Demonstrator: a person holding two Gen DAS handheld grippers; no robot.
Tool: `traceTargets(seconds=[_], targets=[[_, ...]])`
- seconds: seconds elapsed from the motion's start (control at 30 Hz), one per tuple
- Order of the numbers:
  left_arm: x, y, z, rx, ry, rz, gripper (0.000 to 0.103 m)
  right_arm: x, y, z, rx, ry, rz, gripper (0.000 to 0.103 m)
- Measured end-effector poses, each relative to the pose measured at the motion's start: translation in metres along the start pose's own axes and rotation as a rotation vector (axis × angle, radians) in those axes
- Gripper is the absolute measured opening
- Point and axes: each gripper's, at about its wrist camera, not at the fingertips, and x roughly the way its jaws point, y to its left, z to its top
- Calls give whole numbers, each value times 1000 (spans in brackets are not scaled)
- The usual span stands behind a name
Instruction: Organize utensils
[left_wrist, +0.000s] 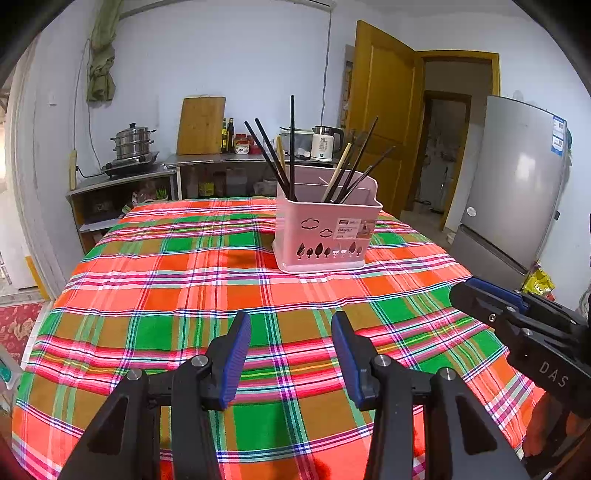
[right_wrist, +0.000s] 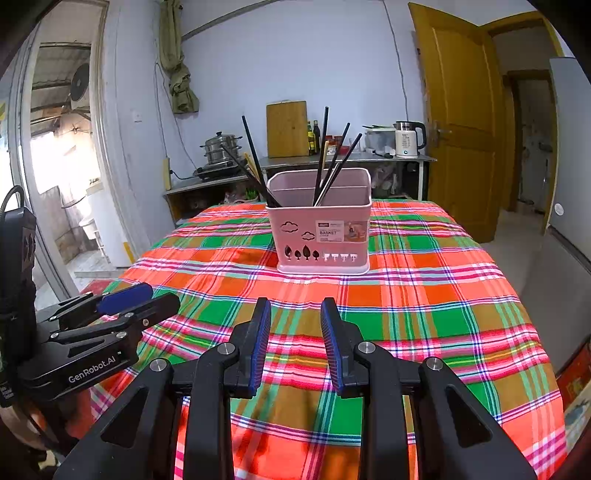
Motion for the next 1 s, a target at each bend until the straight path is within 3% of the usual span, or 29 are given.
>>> traceTargets(seconds=[1.0], targets=[[4,-5,-2,9,9,-18,45,2,-2,0,7,6,-8,29]])
